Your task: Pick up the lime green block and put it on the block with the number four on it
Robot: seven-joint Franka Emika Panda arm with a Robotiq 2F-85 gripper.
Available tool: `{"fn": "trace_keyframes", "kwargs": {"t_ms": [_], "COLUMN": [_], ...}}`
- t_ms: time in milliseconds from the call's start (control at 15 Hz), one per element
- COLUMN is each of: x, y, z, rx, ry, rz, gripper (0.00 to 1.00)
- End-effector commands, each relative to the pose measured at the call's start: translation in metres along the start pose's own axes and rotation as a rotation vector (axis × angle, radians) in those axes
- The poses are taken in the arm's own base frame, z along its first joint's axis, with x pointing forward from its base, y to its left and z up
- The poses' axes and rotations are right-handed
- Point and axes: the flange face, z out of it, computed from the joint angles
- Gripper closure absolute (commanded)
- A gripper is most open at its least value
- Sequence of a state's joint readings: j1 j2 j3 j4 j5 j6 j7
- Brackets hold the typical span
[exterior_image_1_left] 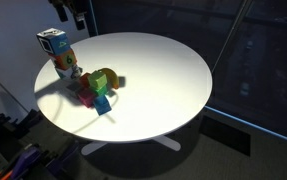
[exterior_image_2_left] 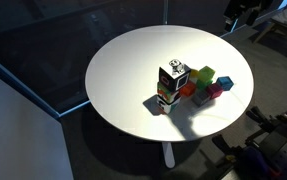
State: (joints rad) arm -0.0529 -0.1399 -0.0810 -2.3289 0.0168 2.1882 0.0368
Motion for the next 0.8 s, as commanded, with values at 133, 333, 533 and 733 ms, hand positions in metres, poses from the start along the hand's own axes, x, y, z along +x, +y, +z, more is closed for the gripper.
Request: {"fn": "trace_keyframes", "kwargs": {"t_ms": [133, 333, 533, 733], "x": [0.013, 0.02, 0.024, 0.024], "y": [0.015, 0.018, 0.014, 0.009], "z": [0.042, 0.071, 0.101, 0.129], "rx": [-0.017, -0.02, -0.019, -0.022], "ry": [-0.04, -0.024, -0.012, 0.0], "rz": [0.006, -0.011, -0.05, -0.089], "gripper": [0.0, 0.0, 0.0, 0.0]}}
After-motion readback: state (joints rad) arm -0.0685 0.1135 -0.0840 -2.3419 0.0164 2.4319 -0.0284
